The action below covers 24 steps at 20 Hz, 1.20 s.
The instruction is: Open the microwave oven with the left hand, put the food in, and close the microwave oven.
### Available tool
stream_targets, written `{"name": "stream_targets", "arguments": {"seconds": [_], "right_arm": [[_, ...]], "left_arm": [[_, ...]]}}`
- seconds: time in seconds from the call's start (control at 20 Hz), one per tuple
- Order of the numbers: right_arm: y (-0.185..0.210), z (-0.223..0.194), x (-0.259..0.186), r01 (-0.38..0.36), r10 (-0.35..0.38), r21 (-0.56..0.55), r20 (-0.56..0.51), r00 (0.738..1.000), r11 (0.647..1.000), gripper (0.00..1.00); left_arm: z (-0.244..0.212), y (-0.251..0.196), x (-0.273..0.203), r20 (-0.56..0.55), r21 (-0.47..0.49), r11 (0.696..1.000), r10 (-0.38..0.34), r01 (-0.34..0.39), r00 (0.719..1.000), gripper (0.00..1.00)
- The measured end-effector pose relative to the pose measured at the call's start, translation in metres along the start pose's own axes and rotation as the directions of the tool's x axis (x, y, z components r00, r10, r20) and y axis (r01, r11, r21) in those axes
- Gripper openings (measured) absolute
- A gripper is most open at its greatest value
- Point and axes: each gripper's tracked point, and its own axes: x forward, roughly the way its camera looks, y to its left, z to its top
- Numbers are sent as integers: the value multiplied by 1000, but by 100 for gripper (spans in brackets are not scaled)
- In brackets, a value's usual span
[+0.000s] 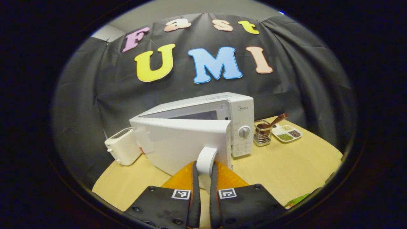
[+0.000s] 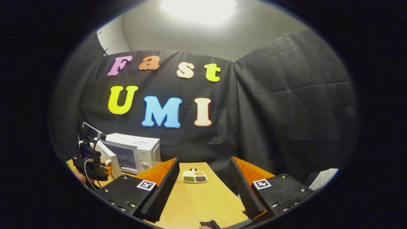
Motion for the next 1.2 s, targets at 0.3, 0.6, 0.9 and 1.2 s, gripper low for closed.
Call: {"name": "stream_targets", "arguments": {"seconds": [0.3, 0.6, 0.9, 1.2], "right_arm": [[23, -8, 4, -94, 94, -7, -17, 995, 996, 95], [75, -1, 9, -158, 157, -18, -13, 987, 987, 95], [133, 4, 2, -192, 192, -36, -16, 981, 981, 95], [190, 8, -7, -226, 225, -41, -20, 974, 973, 95]], "left_arm": [[-14, 27, -24, -11, 3, 999, 41, -41, 999, 20], [-25, 48, -42, -5, 7, 1000, -5, 5, 1000, 20], [-39, 79, -61, 4, 24, 998, -61, 61, 998, 20], [-50, 111, -76, 3, 34, 990, -139, 139, 990, 19]]}}
